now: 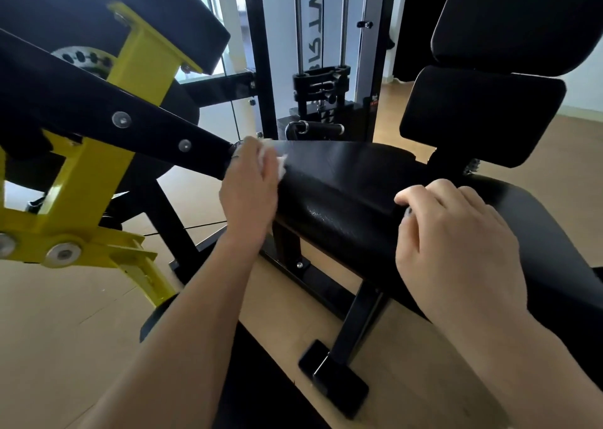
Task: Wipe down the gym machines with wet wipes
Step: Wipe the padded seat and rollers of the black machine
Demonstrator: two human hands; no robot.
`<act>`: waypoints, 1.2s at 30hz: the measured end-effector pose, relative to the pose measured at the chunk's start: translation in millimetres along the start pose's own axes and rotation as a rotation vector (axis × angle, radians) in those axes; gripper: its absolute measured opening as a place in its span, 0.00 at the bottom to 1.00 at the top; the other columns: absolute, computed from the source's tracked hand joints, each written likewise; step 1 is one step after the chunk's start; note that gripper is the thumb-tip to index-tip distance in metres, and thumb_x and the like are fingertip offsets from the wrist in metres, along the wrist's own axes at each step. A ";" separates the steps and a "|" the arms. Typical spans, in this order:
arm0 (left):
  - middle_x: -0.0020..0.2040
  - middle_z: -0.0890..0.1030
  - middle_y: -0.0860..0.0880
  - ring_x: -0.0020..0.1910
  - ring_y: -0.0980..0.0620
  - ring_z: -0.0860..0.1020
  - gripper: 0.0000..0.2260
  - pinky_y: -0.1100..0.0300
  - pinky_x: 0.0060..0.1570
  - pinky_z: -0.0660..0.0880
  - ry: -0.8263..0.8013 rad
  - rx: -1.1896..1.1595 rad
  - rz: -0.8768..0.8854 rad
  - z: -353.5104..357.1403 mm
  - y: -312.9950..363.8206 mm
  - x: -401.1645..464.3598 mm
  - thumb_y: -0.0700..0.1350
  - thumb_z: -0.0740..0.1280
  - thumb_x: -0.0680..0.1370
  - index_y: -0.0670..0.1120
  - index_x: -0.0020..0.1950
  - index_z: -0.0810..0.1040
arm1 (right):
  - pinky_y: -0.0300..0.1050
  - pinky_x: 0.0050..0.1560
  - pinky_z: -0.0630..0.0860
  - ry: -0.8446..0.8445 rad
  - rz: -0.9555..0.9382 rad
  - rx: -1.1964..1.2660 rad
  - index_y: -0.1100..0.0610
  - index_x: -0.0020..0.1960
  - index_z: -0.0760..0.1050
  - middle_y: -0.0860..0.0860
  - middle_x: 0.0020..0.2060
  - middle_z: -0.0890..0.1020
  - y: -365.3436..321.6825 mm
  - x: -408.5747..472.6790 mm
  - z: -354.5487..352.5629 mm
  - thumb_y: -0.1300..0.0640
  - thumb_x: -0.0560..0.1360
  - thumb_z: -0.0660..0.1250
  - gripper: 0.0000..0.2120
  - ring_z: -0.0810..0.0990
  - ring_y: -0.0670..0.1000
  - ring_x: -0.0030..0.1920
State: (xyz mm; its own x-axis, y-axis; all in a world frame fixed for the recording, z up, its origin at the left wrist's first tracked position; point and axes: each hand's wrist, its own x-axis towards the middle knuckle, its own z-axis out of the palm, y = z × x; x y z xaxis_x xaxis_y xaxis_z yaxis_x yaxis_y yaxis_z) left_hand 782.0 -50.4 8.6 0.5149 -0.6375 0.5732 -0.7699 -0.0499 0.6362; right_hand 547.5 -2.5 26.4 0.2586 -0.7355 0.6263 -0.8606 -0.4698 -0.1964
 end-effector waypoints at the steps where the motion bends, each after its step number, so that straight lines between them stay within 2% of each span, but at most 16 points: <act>1: 0.45 0.74 0.50 0.39 0.54 0.71 0.06 0.58 0.36 0.60 0.033 -0.039 -0.088 0.6 -7.3 2.6 0.49 0.57 0.85 0.49 0.51 0.66 | 0.57 0.42 0.77 -0.003 -0.002 0.030 0.59 0.57 0.81 0.52 0.43 0.80 1.2 -2.9 -4.2 0.59 0.78 0.61 0.13 0.77 0.56 0.43; 3: 0.43 0.74 0.49 0.40 0.50 0.72 0.07 0.57 0.38 0.59 0.083 -0.149 -0.247 6.6 -9.8 -3.3 0.49 0.56 0.86 0.46 0.51 0.66 | 0.56 0.47 0.77 -0.001 -0.002 0.055 0.57 0.59 0.80 0.51 0.43 0.81 3.4 -12.1 -18.7 0.57 0.79 0.61 0.13 0.79 0.55 0.44; 6: 0.40 0.72 0.52 0.37 0.58 0.70 0.09 0.59 0.34 0.58 0.144 -0.329 -0.517 14.1 0.8 -24.1 0.48 0.54 0.86 0.43 0.53 0.66 | 0.56 0.53 0.73 0.023 0.038 -0.021 0.54 0.60 0.79 0.50 0.46 0.82 14.5 -22.4 -41.0 0.50 0.78 0.61 0.15 0.79 0.56 0.48; 8: 0.45 0.75 0.49 0.39 0.53 0.72 0.11 0.63 0.36 0.66 0.159 -0.522 -0.706 19.8 -4.0 -29.1 0.48 0.54 0.87 0.41 0.57 0.67 | 0.58 0.53 0.74 0.067 0.133 -0.054 0.55 0.58 0.78 0.54 0.46 0.82 31.3 -25.9 -46.5 0.50 0.78 0.60 0.15 0.78 0.60 0.47; 10: 0.53 0.76 0.46 0.45 0.48 0.75 0.15 0.58 0.47 0.74 0.087 -0.694 -0.915 24.1 -15.0 -21.7 0.51 0.52 0.87 0.42 0.62 0.70 | 0.59 0.49 0.77 0.106 0.204 -0.033 0.55 0.57 0.77 0.55 0.43 0.82 44.5 -29.7 -44.3 0.51 0.79 0.58 0.14 0.78 0.60 0.43; 11: 0.52 0.76 0.47 0.44 0.49 0.75 0.15 0.55 0.45 0.76 0.025 -0.771 -1.003 24.4 -20.8 -14.9 0.52 0.52 0.87 0.44 0.58 0.73 | 0.57 0.46 0.77 0.120 0.222 -0.012 0.55 0.58 0.77 0.55 0.42 0.82 46.3 -30.5 -42.3 0.52 0.80 0.58 0.13 0.77 0.58 0.40; 14: 0.33 0.73 0.51 0.28 0.54 0.71 0.16 0.61 0.25 0.69 -0.073 -1.001 -1.183 21.3 -26.1 5.6 0.48 0.55 0.87 0.49 0.39 0.68 | 0.49 0.38 0.74 0.115 0.248 0.010 0.55 0.63 0.75 0.53 0.42 0.82 41.4 -28.9 -37.0 0.56 0.82 0.60 0.11 0.73 0.53 0.39; 16: 0.21 0.66 0.50 0.22 0.53 0.63 0.18 0.61 0.24 0.61 -0.049 -1.104 -1.275 17.6 -24.5 10.7 0.46 0.59 0.85 0.48 0.35 0.64 | 0.47 0.36 0.71 0.085 0.229 -0.020 0.56 0.64 0.74 0.53 0.43 0.83 38.3 -26.5 -36.6 0.56 0.82 0.60 0.12 0.72 0.52 0.40; 18: 0.25 0.72 0.50 0.28 0.53 0.66 0.17 0.60 0.23 0.66 -0.093 -1.149 -1.259 17.5 -22.0 7.5 0.46 0.57 0.86 0.47 0.37 0.67 | 0.46 0.34 0.69 0.074 0.195 -0.060 0.57 0.64 0.74 0.54 0.41 0.82 37.9 -27.5 -35.8 0.56 0.82 0.61 0.12 0.71 0.52 0.39; 20: 0.43 0.79 0.50 0.33 0.52 0.71 0.15 0.65 0.20 0.72 -0.128 -1.136 -1.214 19.7 -18.5 -0.8 0.45 0.53 0.87 0.43 0.45 0.73 | 0.46 0.33 0.70 0.074 0.175 -0.091 0.59 0.64 0.75 0.54 0.39 0.81 35.8 -29.7 -35.4 0.57 0.82 0.61 0.13 0.70 0.52 0.39; 22: 0.58 0.83 0.49 0.34 0.52 0.75 0.13 0.63 0.27 0.78 -0.070 -1.156 -1.267 23.4 -13.8 -7.4 0.42 0.56 0.85 0.39 0.59 0.77 | 0.45 0.33 0.68 0.080 0.164 -0.118 0.60 0.63 0.76 0.52 0.36 0.78 33.1 -30.0 -35.0 0.57 0.82 0.60 0.13 0.69 0.52 0.37; 25: 0.52 0.84 0.47 0.43 0.49 0.80 0.12 0.55 0.47 0.81 -0.035 -1.191 -1.321 32.6 -3.8 -24.2 0.44 0.58 0.83 0.46 0.59 0.79 | 0.42 0.31 0.63 0.098 0.144 -0.143 0.61 0.60 0.76 0.50 0.34 0.71 32.3 -29.1 -32.8 0.58 0.84 0.57 0.12 0.68 0.54 0.34; 29: 0.34 0.79 0.50 0.30 0.54 0.76 0.13 0.61 0.33 0.75 -0.125 -1.325 -1.360 37.2 12.8 -57.3 0.45 0.57 0.85 0.45 0.44 0.76 | 0.50 0.31 0.72 0.114 0.124 -0.150 0.60 0.60 0.76 0.51 0.33 0.70 34.0 -31.8 -29.4 0.56 0.82 0.55 0.15 0.69 0.57 0.32; 32: 0.25 0.68 0.51 0.19 0.56 0.66 0.18 0.67 0.22 0.69 -0.175 -1.354 -1.361 23.7 10.5 -41.2 0.44 0.56 0.85 0.48 0.35 0.66 | 0.46 0.31 0.68 0.098 0.130 -0.180 0.61 0.59 0.76 0.54 0.32 0.73 32.7 -30.5 -30.0 0.57 0.83 0.55 0.14 0.68 0.56 0.31; 34: 0.29 0.72 0.50 0.22 0.55 0.71 0.18 0.67 0.39 0.80 -0.145 -1.289 -1.316 16.7 -2.5 -17.6 0.47 0.54 0.87 0.49 0.37 0.67 | 0.43 0.30 0.65 0.074 0.127 -0.192 0.63 0.58 0.76 0.54 0.31 0.73 30.4 -30.2 -32.4 0.60 0.84 0.56 0.12 0.67 0.55 0.30; 36: 0.49 0.80 0.48 0.39 0.52 0.79 0.16 0.55 0.52 0.82 -0.105 -1.209 -1.268 10.9 -13.1 9.2 0.49 0.50 0.87 0.49 0.46 0.73 | 0.39 0.29 0.60 0.050 0.132 -0.183 0.64 0.57 0.77 0.52 0.30 0.71 26.8 -30.8 -35.3 0.61 0.83 0.59 0.11 0.66 0.53 0.29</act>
State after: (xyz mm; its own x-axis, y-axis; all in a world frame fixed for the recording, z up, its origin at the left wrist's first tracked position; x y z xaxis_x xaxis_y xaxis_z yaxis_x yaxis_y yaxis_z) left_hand 792.7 -64.0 -0.1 0.4602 -0.7061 -0.5382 0.7645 0.0070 0.6446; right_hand 501.0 24.8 28.5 0.1207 -0.7574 0.6417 -0.9519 -0.2718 -0.1417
